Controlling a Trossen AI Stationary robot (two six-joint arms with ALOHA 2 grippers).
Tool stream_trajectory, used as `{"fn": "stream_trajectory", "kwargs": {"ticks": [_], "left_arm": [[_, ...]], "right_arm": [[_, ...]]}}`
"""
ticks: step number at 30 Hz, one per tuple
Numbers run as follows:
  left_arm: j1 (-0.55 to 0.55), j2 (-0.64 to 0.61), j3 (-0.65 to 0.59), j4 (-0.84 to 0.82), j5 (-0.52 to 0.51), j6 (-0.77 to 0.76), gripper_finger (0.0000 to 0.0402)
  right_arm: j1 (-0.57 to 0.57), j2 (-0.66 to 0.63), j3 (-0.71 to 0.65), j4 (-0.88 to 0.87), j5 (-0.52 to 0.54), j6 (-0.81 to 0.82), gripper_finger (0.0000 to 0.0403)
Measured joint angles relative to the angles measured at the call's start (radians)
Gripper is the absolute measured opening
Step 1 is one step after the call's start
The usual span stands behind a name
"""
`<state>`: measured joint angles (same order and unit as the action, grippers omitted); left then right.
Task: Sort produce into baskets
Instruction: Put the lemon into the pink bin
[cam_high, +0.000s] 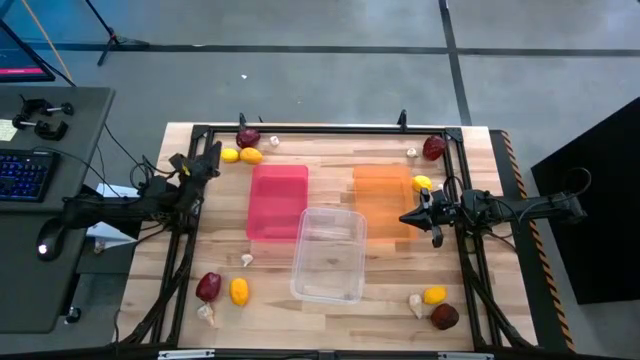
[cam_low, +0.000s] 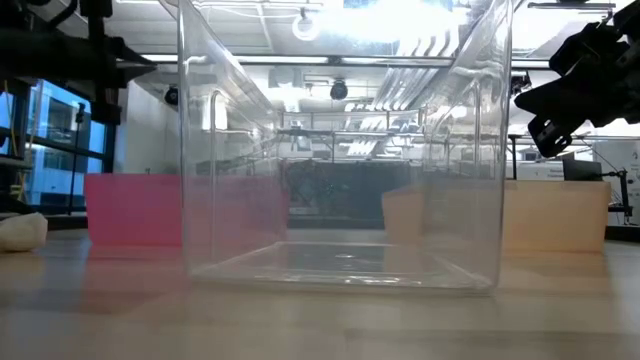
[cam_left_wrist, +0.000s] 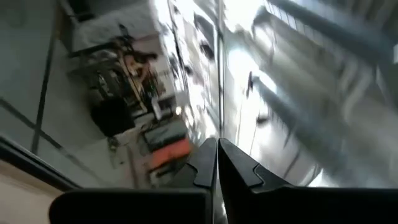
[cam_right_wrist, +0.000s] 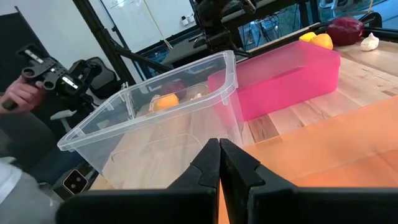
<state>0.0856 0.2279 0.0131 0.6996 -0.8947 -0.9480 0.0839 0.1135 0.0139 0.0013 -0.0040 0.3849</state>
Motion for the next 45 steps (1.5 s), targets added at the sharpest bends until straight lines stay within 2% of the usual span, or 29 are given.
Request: {"fn": "stream_trajectory", "kwargs": {"ticks": [2, 4, 6, 8, 10, 12, 15, 18, 20, 23, 25, 27, 33, 36, 42, 45], "left_arm": [[0.002, 0.001, 0.002, 0.004, -0.051, -0.035, 0.0003], [0.02, 0.017, 0.025, 0.002, -0.03, -0.026, 0.0003], [0.048, 0.052, 0.077, -0.014, 0.081, 0.04, 0.0003], [0.084, 0.105, 0.179, -0.105, 0.2, 0.107, 0.0003], [0.127, 0.165, 0.32, -0.35, 0.28, 0.148, 0.0003], [0.185, 0.235, 0.486, -0.703, 0.344, 0.194, 0.0003], [0.309, 0.379, 0.73, -1.205, 0.387, 0.254, 0.0003], [0.452, 0.524, 0.89, -1.532, 0.408, 0.352, 0.0003], [0.548, 0.609, 0.946, -1.65, 0.454, 0.396, 0.0003], [0.661, 0.708, 0.959, -1.728, 0.58, 0.482, 0.0003], [0.705, 0.772, 0.942, -1.74, 0.676, 0.551, 0.0003], [0.726, 0.837, 0.92, -1.74, 0.719, 0.61, 0.0003], [0.76, 1.022, 0.897, -1.729, 0.7, 0.731, 0.0006], [0.76, 1.076, 0.897, -1.714, 0.709, 0.8, 0.0023], [0.759, 1.139, 0.898, -1.686, 0.716, 0.894, 0.0099], [0.759, 1.166, 0.898, -1.682, 0.675, 0.944, 0.0146]], "right_arm": [[0.0, 0.0, 0.0, 0.0, 0.0, 0.0, 0.0], [0.0, 0.0, 0.0, 0.0, 0.0, 0.0, 0.0], [0.0, 0.0, 0.0, 0.0, 0.0, 0.0, 0.0], [0.0, 0.0, 0.0, 0.0, 0.0, 0.0, 0.0], [0.0, 0.0, 0.0, 0.0, -0.001, 0.0, 0.0], [0.0, 0.0, 0.0, 0.0, -0.001, 0.0, 0.0], [0.0, 0.0, 0.0, 0.0, -0.001, 0.0, 0.0], [0.0, 0.0, 0.0, 0.0, -0.001, 0.0, 0.0], [0.0, 0.0, 0.0, 0.0, -0.001, 0.0, 0.0], [0.0, 0.0, 0.0, 0.0, -0.001, 0.0, 0.0], [0.0, 0.0, 0.0, 0.0, -0.001, 0.0, 0.0], [0.0, 0.0, 0.0, 0.0, -0.002, 0.0, 0.0], [0.0, 0.0, 0.0, 0.0, -0.004, 0.0, 0.0], [0.0, 0.0, 0.0, 0.0, -0.005, 0.0, 0.0], [0.0, 0.0, 0.0, 0.0, -0.005, 0.0, 0.0], [0.0, 0.0, 0.0, 0.0, -0.005, 0.0, 0.0]]}}
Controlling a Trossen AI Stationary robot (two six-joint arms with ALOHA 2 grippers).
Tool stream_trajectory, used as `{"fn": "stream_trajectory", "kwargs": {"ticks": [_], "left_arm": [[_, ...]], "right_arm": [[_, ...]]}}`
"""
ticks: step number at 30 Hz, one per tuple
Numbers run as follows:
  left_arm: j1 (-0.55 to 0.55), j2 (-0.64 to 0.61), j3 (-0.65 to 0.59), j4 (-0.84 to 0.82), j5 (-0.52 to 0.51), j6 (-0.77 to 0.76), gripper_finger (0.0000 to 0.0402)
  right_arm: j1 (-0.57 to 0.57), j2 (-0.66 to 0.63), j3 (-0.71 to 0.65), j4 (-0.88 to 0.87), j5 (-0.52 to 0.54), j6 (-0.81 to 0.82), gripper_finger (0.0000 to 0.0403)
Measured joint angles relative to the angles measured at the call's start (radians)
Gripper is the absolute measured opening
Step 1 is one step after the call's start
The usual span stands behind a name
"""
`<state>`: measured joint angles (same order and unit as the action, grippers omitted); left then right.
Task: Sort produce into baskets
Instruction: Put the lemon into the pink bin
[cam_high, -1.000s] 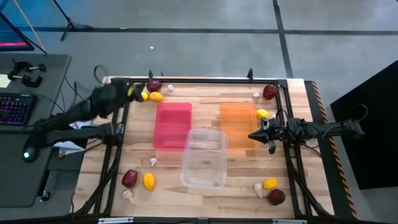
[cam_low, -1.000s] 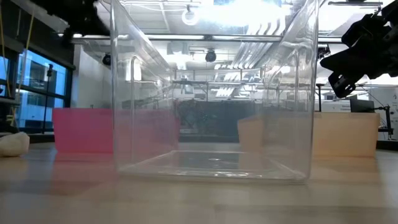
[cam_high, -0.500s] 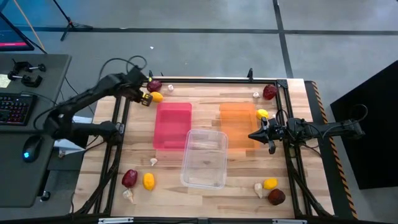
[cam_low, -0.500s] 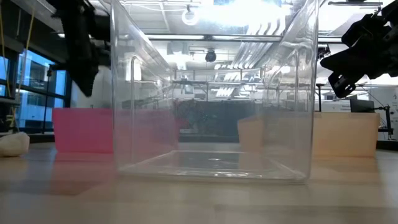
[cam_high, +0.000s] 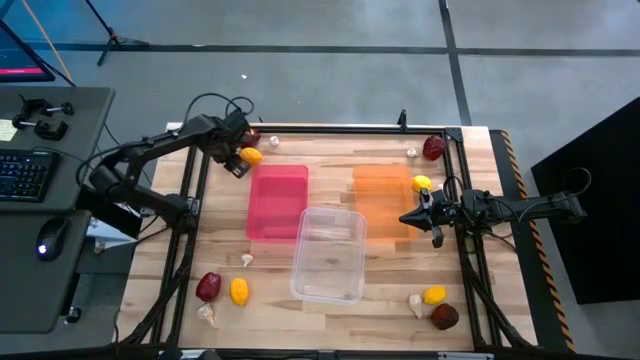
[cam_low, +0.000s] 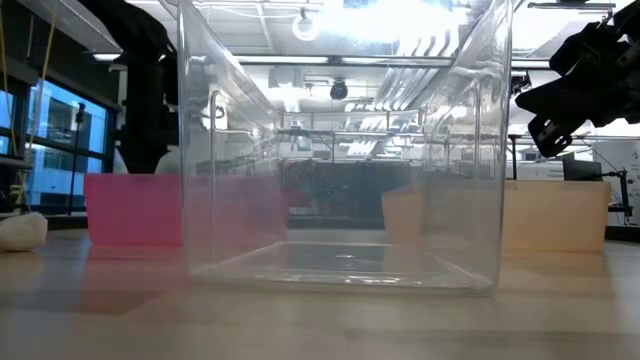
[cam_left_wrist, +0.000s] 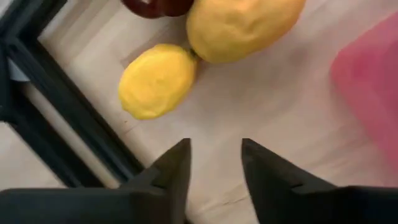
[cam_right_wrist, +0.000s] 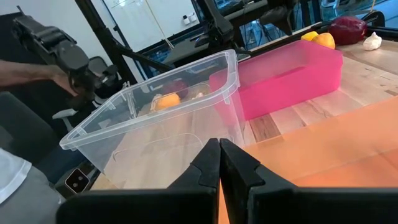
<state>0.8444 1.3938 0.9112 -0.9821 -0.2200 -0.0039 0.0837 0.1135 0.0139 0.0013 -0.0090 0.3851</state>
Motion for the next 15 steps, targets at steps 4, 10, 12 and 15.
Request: {"fn": "stream_trajectory", "kwargs": {"ticks": [4, 10, 12, 15], "left_arm": [[0.0, 0.041, 0.0, 0.003, -0.079, 0.055, 0.0206], [0.0, 0.126, 0.0, 0.016, -0.105, 0.105, 0.0268], [0.0, 0.153, 0.0, 0.032, -0.119, 0.123, 0.0279], [0.0, 0.18, 0.0, 0.072, -0.185, 0.149, 0.0288]], "right_arm": [[0.0, 0.0, 0.0, 0.0, 0.0, 0.0, 0.0], [0.0, 0.0, 0.0, 0.0, 0.0, 0.0, 0.0], [0.0, 0.0, 0.0, 0.0, 0.0, 0.0, 0.0], [0.0, 0.0, 0.0, 0.0, 0.0, 0.0, 0.0]]}}
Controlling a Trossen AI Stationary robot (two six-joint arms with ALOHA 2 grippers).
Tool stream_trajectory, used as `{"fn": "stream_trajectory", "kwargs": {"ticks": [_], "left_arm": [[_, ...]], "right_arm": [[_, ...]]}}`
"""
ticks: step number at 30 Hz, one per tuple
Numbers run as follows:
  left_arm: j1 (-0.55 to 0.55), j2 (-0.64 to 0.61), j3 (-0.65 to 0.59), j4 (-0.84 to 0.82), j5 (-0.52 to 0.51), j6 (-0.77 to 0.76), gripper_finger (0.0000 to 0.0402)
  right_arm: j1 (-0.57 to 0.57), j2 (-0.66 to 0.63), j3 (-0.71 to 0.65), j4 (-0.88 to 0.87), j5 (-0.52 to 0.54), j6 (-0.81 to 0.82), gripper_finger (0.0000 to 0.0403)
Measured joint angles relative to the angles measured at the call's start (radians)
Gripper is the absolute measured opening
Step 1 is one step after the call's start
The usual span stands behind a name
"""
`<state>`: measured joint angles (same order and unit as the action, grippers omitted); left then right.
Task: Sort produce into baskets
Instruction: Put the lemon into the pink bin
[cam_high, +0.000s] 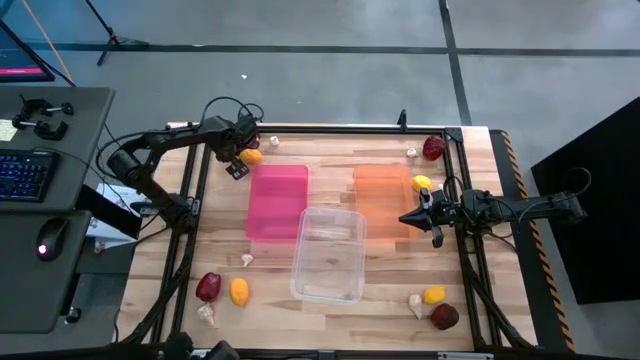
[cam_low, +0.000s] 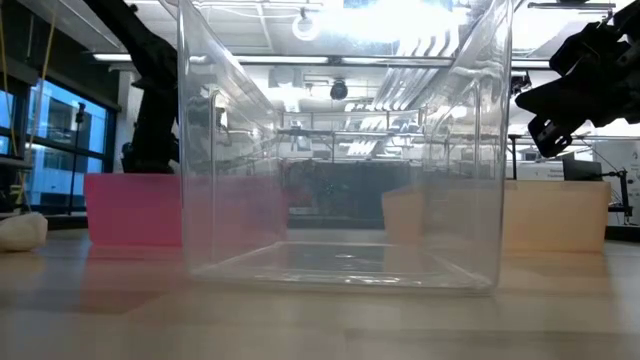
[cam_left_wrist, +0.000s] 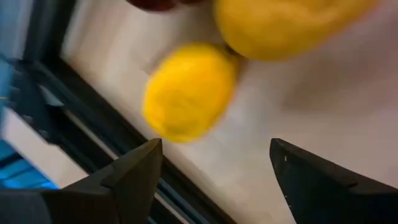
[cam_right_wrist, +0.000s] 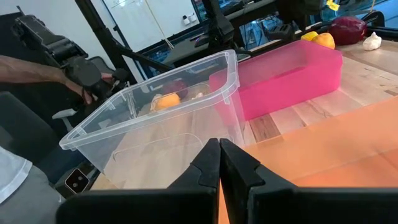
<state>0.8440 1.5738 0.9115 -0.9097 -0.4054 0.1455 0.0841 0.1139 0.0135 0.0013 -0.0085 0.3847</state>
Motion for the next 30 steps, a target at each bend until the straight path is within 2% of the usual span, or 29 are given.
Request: {"fn": "stream_trajectory", "kwargs": {"ticks": [4, 9, 14, 18, 23, 26, 30], "left_arm": [[0.0, 0.009, 0.0, 0.049, -0.046, 0.034, 0.029], [0.007, 0.018, 0.001, 0.091, -0.03, 0.103, 0.029], [0.035, 0.091, 0.001, 0.103, -0.023, 0.157, 0.029], [0.029, 0.151, 0.017, 0.104, -0.064, 0.182, 0.029], [0.018, 0.175, 0.035, 0.088, -0.058, 0.174, 0.0287], [0.017, 0.174, 0.035, 0.078, -0.056, 0.17, 0.0273], [0.02, 0.171, 0.035, 0.028, -0.061, 0.14, 0.0221]], "right_arm": [[0.0, 0.0, 0.0, 0.0, 0.0, 0.0, 0.0], [0.0, 0.0, 0.0, 0.0, 0.001, 0.0, 0.0], [0.0, 0.0, 0.0, 0.0, 0.001, 0.0, 0.0], [0.0, 0.0, 0.0, 0.0, 0.005, 0.0, 0.0], [0.0, 0.0, 0.0, 0.0, 0.004, 0.0, 0.0], [0.0, 0.0, 0.0, 0.0, 0.004, 0.0, 0.0], [0.0, 0.0, 0.0, 0.0, 0.004, 0.0, 0.0]]}}
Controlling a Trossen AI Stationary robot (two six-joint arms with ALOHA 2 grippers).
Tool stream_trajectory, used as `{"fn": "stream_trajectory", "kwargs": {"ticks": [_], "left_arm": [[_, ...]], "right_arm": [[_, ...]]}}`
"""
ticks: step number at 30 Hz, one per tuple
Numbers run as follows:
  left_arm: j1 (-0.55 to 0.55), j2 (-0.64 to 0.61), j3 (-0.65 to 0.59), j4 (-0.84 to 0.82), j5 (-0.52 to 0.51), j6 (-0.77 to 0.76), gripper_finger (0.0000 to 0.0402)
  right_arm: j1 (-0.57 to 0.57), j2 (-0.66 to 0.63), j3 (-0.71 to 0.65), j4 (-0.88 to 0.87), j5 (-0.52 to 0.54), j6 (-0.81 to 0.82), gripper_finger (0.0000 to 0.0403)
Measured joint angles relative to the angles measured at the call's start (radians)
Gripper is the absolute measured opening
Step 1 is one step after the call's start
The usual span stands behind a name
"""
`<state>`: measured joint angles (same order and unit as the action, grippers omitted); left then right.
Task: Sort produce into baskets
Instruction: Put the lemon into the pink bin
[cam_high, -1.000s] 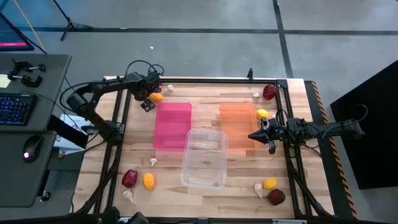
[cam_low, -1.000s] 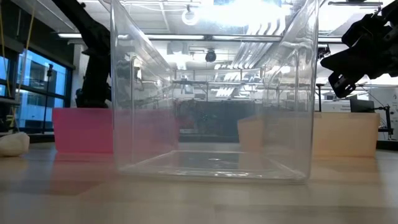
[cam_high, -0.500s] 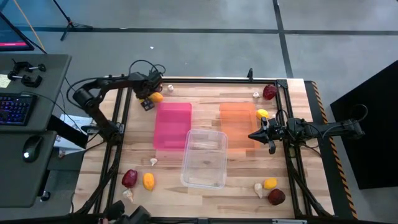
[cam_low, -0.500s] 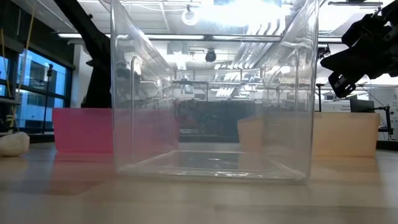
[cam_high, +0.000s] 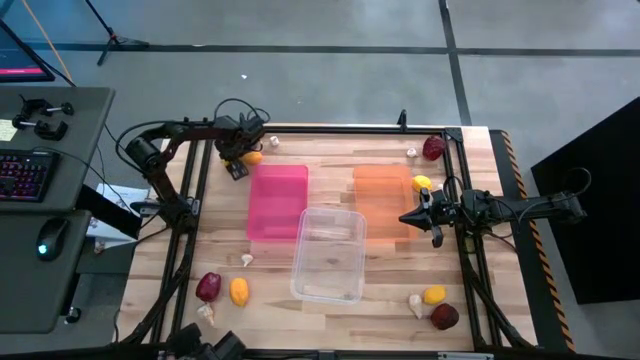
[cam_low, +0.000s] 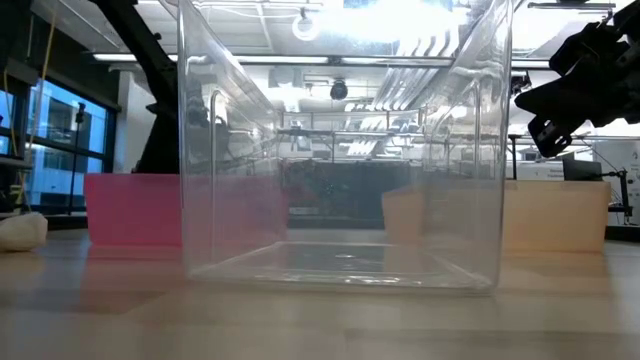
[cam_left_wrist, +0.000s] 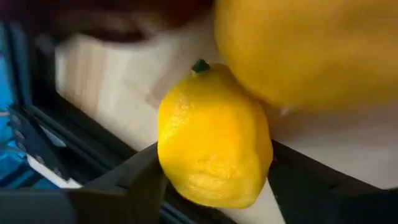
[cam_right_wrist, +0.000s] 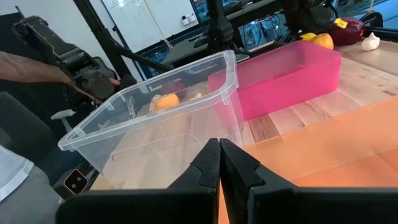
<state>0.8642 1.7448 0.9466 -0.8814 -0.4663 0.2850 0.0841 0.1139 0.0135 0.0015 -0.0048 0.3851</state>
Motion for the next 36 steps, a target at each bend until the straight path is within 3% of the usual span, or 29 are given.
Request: {"fn": "stream_trajectory", "kwargs": {"ticks": [6, 12, 15, 19, 21, 30, 36], "left_arm": [[0.006, -0.091, 0.0, -0.059, -0.01, -0.081, 0.0147], [0.003, -0.285, 0.07, -0.171, 0.002, -0.198, 0.0159], [-0.021, -0.398, 0.111, -0.198, 0.111, -0.298, 0.0169], [-0.1, -0.546, 0.116, -0.159, 0.391, -0.443, 0.0169], [-0.174, -0.597, 0.116, -0.132, 0.44, -0.517, 0.0168], [-0.546, -0.594, 0.116, -0.081, 0.32, -0.757, 0.0168], [-0.655, -0.505, 0.115, -0.085, 0.282, -0.825, 0.0201]], "right_arm": [[0.0, 0.0, 0.0, 0.0, 0.0, 0.0, 0.0], [0.0, 0.0, 0.0, 0.0, 0.0, 0.0, 0.0], [0.0, 0.0, 0.0, 0.0, -0.001, 0.0, 0.0], [0.0, 0.0, 0.0, 0.0, -0.001, 0.0, 0.0], [0.0, 0.0, 0.0, 0.0, -0.001, 0.0, 0.0], [0.0, 0.0, 0.0, 0.0, -0.005, 0.0, 0.0], [0.0, 0.0, 0.0, 0.0, -0.004, 0.0, 0.0]]}}
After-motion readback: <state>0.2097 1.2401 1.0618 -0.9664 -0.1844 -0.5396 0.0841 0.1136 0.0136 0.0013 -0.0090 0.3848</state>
